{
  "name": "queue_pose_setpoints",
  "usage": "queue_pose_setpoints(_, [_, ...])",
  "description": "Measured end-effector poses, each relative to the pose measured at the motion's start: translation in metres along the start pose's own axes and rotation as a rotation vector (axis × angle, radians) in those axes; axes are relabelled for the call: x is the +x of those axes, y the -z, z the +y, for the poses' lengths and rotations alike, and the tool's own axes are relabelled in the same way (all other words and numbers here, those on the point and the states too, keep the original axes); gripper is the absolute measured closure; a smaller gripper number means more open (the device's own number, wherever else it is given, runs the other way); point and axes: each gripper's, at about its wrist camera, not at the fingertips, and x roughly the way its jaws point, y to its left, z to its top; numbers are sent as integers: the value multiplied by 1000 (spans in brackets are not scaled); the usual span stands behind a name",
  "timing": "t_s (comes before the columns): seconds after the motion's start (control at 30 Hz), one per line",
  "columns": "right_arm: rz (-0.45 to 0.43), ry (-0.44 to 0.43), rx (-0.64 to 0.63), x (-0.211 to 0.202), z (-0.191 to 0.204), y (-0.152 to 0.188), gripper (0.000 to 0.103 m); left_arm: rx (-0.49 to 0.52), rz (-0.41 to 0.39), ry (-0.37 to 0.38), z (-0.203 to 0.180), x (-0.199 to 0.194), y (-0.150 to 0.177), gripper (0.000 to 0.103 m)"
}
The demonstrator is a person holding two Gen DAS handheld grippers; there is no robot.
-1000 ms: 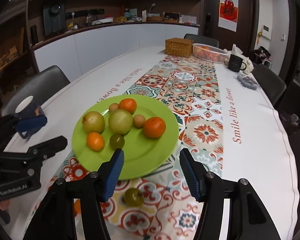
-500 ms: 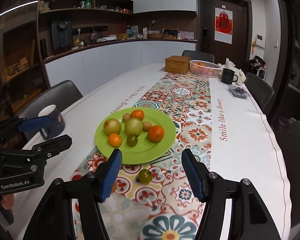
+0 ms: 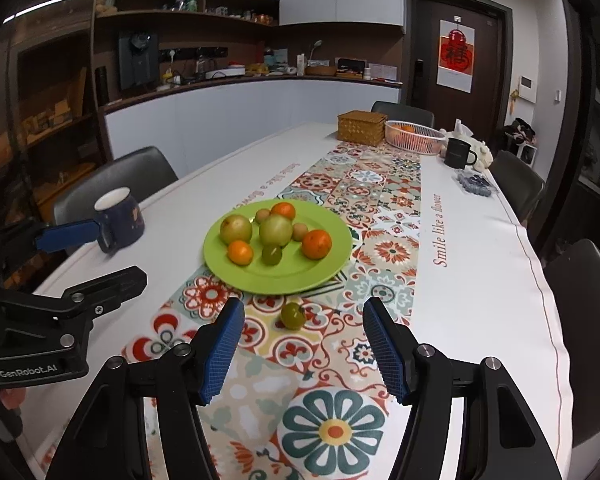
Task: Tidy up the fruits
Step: 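Withdraw both tools and reach toward the last tangerine and green tomato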
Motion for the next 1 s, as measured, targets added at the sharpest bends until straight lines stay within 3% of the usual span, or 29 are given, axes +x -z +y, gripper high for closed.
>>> queue_pose_setpoints(0.73, [118,-40,-58,68,0,24,41,52,99,68,-10,73,39,26])
queue_pose_setpoints(1.0, [178,-58,-55,102,-2,31,46,88,142,95,-16,100,45,26])
